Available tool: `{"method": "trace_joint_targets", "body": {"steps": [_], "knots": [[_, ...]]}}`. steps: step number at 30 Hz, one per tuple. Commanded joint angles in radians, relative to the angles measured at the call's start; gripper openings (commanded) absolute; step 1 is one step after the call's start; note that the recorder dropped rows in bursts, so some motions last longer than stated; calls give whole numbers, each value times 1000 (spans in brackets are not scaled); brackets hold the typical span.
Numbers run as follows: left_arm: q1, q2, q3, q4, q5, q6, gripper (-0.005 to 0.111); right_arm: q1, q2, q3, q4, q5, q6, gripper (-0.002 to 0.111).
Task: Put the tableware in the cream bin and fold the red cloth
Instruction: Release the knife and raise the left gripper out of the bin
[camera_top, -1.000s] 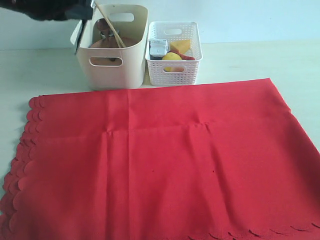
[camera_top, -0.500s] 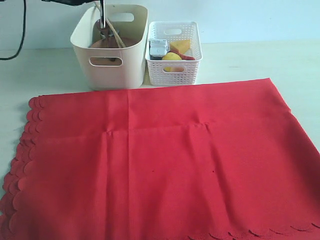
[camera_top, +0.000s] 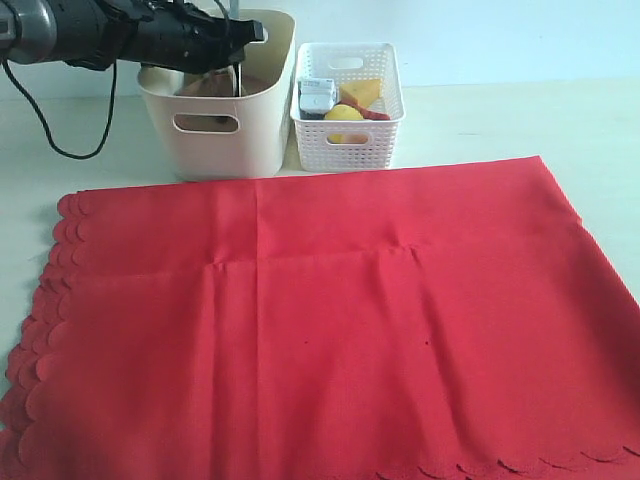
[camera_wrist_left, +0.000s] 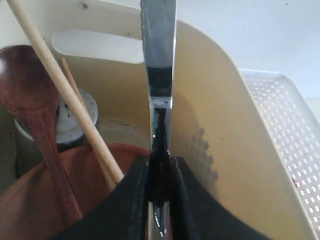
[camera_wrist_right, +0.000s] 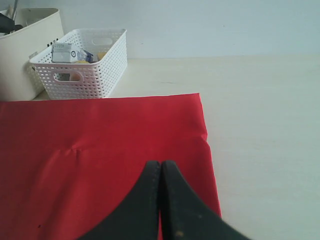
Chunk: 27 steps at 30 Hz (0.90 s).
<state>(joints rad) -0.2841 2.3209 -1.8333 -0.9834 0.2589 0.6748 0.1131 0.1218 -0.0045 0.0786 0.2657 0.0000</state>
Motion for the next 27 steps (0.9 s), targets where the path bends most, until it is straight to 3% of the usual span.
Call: {"method": "trace_joint_targets", "body": {"steps": [1,7,12,23,27], "knots": [[-4,-6,-7,22,14,9,20,-3,-6,4,0,-10,0,0],[-4,-34,-7,43,31,9,56,-3,-6,4,0,-10,0,0],[-4,-105,-7,62,56,9,69,-3,-6,4,0,-10,0,0],[-2,-267,-7,250,267,-15,68,-3,-6,4,0,-10,0,0],[25,-315,-7,272,399,-109,47,-3,-6,4,0,-10,0,0]]}}
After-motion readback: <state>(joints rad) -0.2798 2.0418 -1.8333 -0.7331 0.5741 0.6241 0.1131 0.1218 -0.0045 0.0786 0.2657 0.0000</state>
